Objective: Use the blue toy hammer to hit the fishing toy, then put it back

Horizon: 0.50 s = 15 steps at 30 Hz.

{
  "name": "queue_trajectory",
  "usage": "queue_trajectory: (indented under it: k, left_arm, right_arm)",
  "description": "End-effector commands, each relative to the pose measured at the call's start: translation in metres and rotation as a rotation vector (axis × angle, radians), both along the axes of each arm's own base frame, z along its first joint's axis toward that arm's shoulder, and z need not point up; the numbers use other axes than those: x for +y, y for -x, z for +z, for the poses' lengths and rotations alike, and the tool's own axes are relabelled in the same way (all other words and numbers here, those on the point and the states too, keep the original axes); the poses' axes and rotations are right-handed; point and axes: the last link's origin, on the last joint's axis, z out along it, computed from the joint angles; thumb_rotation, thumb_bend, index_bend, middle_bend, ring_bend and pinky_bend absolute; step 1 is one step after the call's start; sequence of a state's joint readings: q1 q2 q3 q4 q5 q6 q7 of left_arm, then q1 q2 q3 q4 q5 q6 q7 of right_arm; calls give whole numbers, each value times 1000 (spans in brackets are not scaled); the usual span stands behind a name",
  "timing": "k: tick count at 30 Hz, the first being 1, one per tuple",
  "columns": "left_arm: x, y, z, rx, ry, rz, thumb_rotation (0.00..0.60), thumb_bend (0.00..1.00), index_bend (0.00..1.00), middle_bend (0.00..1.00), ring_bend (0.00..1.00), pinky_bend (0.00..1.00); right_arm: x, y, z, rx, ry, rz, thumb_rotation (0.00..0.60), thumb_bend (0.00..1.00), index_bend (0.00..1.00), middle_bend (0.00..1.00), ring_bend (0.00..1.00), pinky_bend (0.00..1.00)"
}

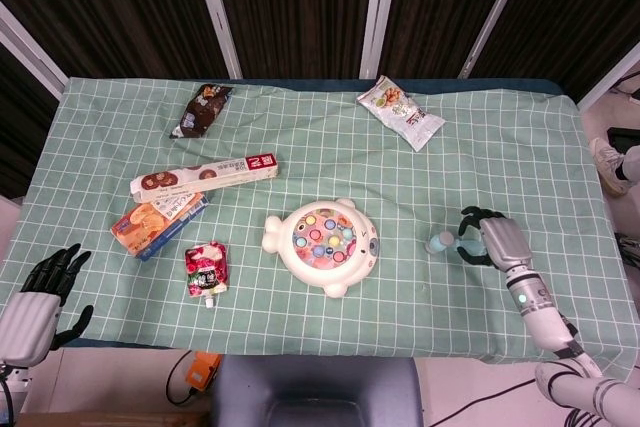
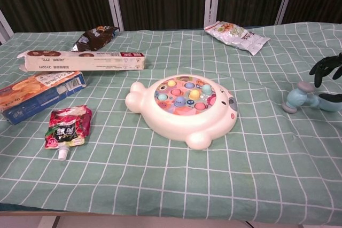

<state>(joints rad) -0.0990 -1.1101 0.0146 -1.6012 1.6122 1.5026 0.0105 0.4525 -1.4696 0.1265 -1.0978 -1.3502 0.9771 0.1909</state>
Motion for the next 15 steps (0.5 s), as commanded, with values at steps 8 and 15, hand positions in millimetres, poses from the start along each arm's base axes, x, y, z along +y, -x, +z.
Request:
queue_trajectory:
  k: [8,15]
  left_arm:
    - [0,0,0,0,0,0,600,390,0,0,0,146]
    - [0,0,1,-2,-1,-2,600,391,0,0,0,146]
  right_arm:
    - [-4,3,-12,-5,-18,-20,600,469,604,354,311,407]
    - [-5,0,-15,-5,-24,-15,600,470,607,354,311,408]
